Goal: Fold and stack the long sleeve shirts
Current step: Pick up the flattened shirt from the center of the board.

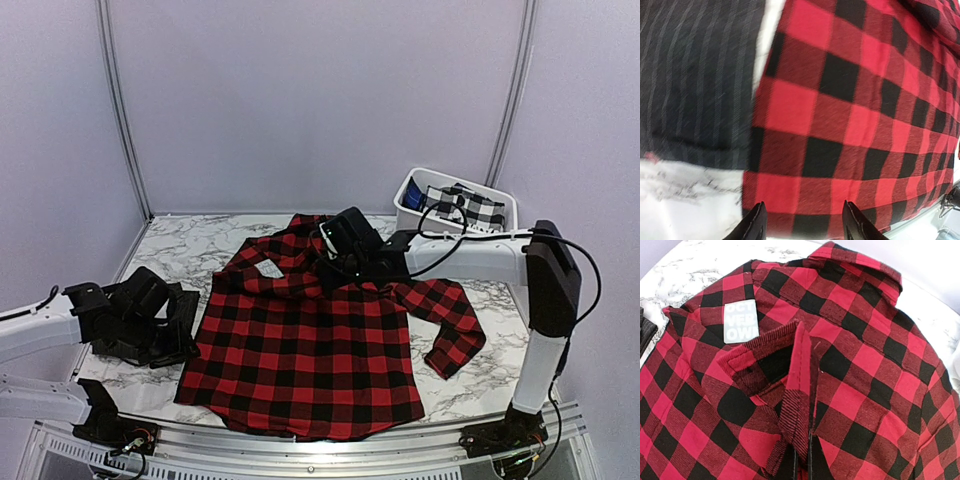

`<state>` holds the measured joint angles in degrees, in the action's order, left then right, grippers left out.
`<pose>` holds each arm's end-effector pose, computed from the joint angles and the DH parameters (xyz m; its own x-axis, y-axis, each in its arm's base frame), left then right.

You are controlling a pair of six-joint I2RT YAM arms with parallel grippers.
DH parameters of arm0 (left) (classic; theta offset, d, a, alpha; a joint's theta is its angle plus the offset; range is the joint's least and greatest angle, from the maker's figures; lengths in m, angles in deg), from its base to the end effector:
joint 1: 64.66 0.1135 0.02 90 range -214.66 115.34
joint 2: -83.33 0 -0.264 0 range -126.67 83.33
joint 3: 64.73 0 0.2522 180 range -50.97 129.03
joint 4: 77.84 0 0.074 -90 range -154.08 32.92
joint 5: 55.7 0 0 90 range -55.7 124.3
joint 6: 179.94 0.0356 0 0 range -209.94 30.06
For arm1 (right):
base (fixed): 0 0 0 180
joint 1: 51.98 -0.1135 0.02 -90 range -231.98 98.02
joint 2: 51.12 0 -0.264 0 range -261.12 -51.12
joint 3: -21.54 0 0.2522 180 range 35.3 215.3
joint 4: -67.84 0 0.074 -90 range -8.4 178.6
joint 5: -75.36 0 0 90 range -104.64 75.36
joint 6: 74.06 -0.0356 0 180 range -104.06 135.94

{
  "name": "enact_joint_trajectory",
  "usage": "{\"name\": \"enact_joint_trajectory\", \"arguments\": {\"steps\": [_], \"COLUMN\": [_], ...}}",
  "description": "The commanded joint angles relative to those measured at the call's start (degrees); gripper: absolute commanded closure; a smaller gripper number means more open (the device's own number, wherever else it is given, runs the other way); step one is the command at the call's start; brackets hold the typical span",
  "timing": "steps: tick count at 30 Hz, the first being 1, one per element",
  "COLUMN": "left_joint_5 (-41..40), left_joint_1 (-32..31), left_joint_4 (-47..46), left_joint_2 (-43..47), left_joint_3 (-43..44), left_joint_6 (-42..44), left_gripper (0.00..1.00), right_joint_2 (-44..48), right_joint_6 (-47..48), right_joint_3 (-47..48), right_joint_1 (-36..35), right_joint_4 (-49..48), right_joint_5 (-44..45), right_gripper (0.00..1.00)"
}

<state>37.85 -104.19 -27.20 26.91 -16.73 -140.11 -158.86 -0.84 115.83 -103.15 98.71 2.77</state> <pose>0.1373 -0.1161 0.2026 -0.9304 -0.2259 -0.2885 -0.0854 0.8993 -0.4288 0.2735 0.3228 0.2309 -0.5953 -0.3002 -0.7453 -0.4567 0.8896 0.0064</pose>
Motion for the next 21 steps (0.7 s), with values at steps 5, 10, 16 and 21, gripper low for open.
{"name": "enact_joint_trajectory", "arguments": {"steps": [5,10,16,21], "left_joint_5": [-2.17,-1.38,-1.41,-2.28], "left_joint_1": [-0.64,-1.49,-5.19,-7.97], "left_joint_4": [9.61,10.31,10.19,9.93], "left_joint_2": [4.57,6.59,9.49,10.54], "left_joint_3": [-4.54,-7.40,-10.61,-12.58], "left_joint_6": [-5.92,-8.66,-14.29,-18.01], "left_gripper": [0.51,0.64,0.73,0.76], "right_joint_2": [1.56,1.66,1.79,2.09], "right_joint_6": [-2.03,-1.95,-1.68,-1.52], "right_joint_3": [-1.35,-0.82,-0.46,-0.21], "right_joint_1": [0.33,0.41,0.38,0.40], "right_joint_4": [-5.13,-5.75,-5.77,-5.92], "right_joint_5": [-3.27,-3.74,-4.19,-4.39], "right_gripper": [1.00,1.00,1.00,1.00]}}
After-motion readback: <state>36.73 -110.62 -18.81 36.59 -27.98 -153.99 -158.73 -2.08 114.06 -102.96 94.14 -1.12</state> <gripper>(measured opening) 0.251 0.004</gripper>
